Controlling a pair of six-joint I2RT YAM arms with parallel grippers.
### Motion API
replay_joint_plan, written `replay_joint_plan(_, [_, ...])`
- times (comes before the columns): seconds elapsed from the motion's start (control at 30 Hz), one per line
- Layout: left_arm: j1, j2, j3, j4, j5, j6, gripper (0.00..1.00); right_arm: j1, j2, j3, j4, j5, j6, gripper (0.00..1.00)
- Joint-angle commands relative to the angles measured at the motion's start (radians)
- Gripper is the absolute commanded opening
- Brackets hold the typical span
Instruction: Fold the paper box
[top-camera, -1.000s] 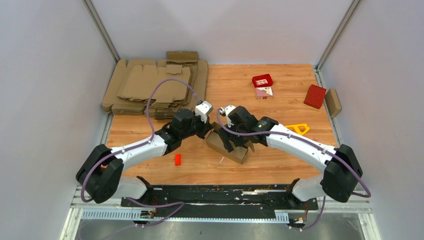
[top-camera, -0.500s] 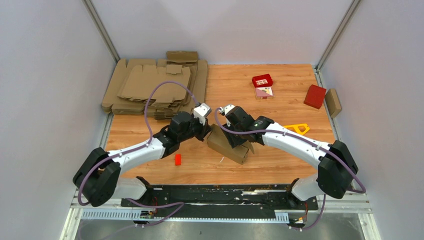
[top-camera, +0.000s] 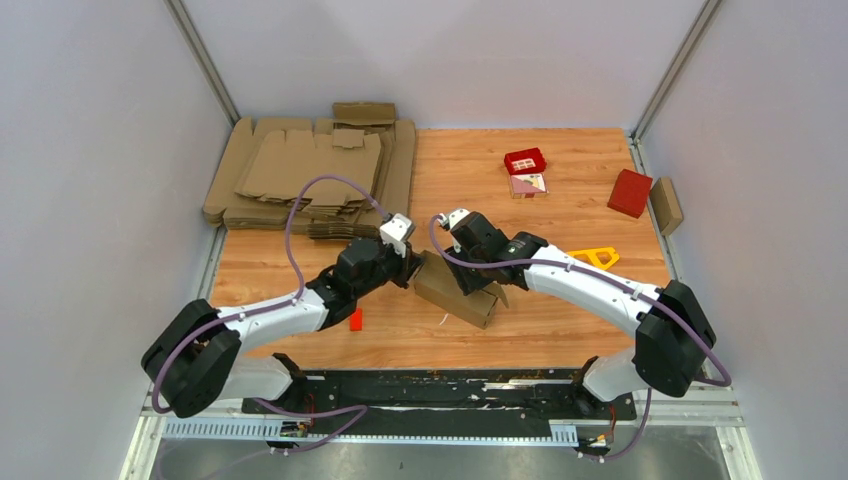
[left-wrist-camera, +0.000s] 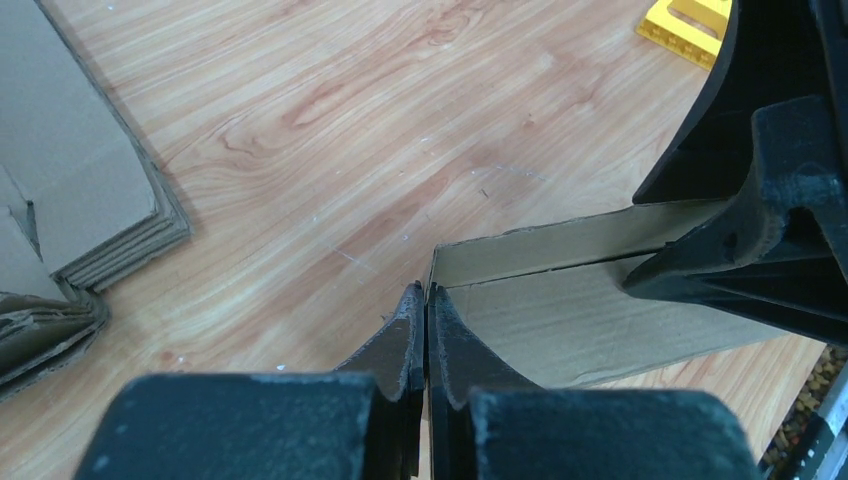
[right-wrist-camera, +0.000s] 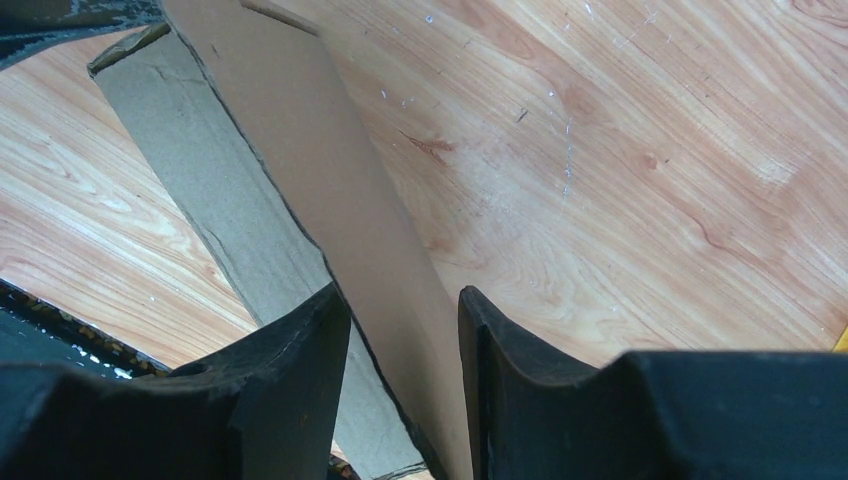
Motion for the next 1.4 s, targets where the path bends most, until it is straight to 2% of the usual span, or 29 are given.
replay_joint_plan(0.0, [-0.037,-0.006,-0.067,0.047,-0.069,-0.057,0.0,-0.003,-0.013,0.008,0.027,-0.004,0.01,0.44])
replay_joint_plan(0.43, [-0.09,0.011,-0.158,0.143,-0.155,-0.1,0.0,-0.003,-0.03,0.007,0.023,0.0,0.011,0.47])
replay_joint_plan(0.57, [-0.094,0.022,-0.166,0.164,-0.16,-0.111,0.0,-0.003,-0.052,0.012,0.006,0.005,0.012,0.57])
replay_joint_plan(0.7, [-0.101,0.029,-0.163,0.16,-0.18,-0.104,0.0,-0.003,-0.113,-0.005,-0.026,-0.015,0.028,0.82])
replay_joint_plan(0.83, [-0.112,0.028,-0.163,0.167,-0.212,-0.096,0.0,-0.003,-0.209,-0.051,-0.039,-0.027,0.054,0.88])
replay_joint_plan(1.0, [-0.135,0.029,-0.19,0.215,-0.257,-0.089,0.0,-0.003,-0.311,-0.092,-0.114,0.015,0.133,0.86])
replay_joint_plan(1.23, [-0.163,0.06,-0.197,0.253,-0.303,-0.091,0.0,-0.005,-0.439,-0.15,-0.196,0.096,0.261,0.57])
replay_joint_plan(1.37, [-0.17,0.062,-0.194,0.254,-0.312,-0.096,0.0,-0.005,-0.49,-0.188,-0.19,0.095,0.285,0.49])
